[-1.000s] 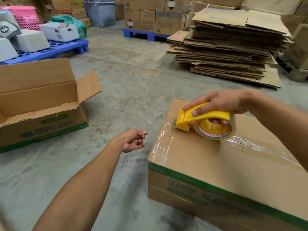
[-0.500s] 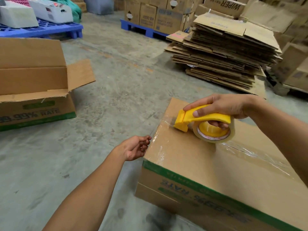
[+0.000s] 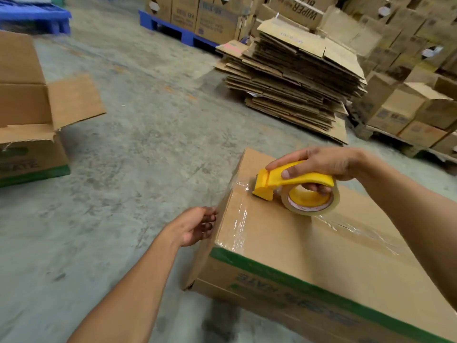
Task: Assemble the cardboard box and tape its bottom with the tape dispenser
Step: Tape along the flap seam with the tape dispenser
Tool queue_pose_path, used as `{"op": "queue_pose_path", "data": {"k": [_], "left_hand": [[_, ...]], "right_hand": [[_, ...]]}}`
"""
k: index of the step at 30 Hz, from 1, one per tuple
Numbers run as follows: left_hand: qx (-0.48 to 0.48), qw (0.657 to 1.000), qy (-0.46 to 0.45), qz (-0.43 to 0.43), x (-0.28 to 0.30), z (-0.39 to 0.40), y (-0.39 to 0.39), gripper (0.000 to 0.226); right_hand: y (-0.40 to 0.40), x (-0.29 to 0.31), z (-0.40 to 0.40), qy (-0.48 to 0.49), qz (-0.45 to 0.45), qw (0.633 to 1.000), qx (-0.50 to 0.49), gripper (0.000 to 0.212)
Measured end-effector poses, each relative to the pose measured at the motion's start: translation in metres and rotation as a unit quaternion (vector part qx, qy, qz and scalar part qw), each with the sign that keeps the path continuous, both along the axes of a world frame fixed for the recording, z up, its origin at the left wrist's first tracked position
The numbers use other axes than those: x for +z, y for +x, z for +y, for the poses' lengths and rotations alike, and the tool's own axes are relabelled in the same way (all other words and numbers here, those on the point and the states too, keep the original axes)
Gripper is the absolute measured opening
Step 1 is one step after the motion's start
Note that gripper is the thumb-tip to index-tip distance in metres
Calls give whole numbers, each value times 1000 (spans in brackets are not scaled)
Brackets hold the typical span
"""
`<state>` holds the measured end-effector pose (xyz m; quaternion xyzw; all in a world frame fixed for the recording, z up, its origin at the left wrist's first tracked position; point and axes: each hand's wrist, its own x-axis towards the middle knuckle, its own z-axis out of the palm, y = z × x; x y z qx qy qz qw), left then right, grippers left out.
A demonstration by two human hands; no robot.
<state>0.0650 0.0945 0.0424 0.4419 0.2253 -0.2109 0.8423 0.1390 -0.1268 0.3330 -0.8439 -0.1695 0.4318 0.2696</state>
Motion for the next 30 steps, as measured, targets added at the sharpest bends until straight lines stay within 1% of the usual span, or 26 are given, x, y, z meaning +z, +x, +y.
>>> {"op": "queue_pose_path", "data": {"k": [3, 5, 8, 12, 17, 19, 20, 23, 24, 26, 27, 28, 30], "left_hand": [[4, 998, 55, -15, 8, -7, -1, 15], [1, 997, 77, -25, 11, -8, -1, 21], [-11, 993, 109, -40, 16, -7, -4, 23], [-14, 987, 151, -56, 23, -11, -14, 22], [6, 982, 182, -56, 33, -18, -22, 31], [12, 982, 183, -47, 40, -19, -23, 33], [12, 982, 182, -43, 41, -18, -24, 31], [-3, 983, 182, -32, 36, -14, -29, 21], [-4, 981, 190, -25, 32, -13, -34, 19], [16, 976, 215, -17, 26, -13, -42, 13], [37, 971, 237, -23, 23, -14, -45, 13], [61, 961, 268, -39, 20, -16, -47, 16], [118, 933, 324, -109, 22, -18, -51, 41]], "right_hand": [[0, -1, -1, -3, 1, 1000, -1, 43], [1, -2, 0, 0, 1, 1000, -3, 42], [5, -4, 3, -9, 5, 1000, 6, 43], [6, -4, 3, -8, 13, 1000, 9, 54], [5, -4, 4, -5, 15, 1000, 3, 61], [5, -4, 4, -9, 8, 1000, 2, 67], [5, -3, 4, -12, 5, 1000, 1, 69], [4, -3, 4, -15, 9, 1000, 2, 62], [3, -2, 4, -15, 9, 1000, 1, 63], [2, -2, 4, -14, 7, 1000, -1, 71], [2, -3, 4, -15, 5, 1000, -2, 71], [2, -3, 4, -17, 3, 1000, -1, 68], [2, -2, 5, -19, -1, 1000, 5, 62]]}}
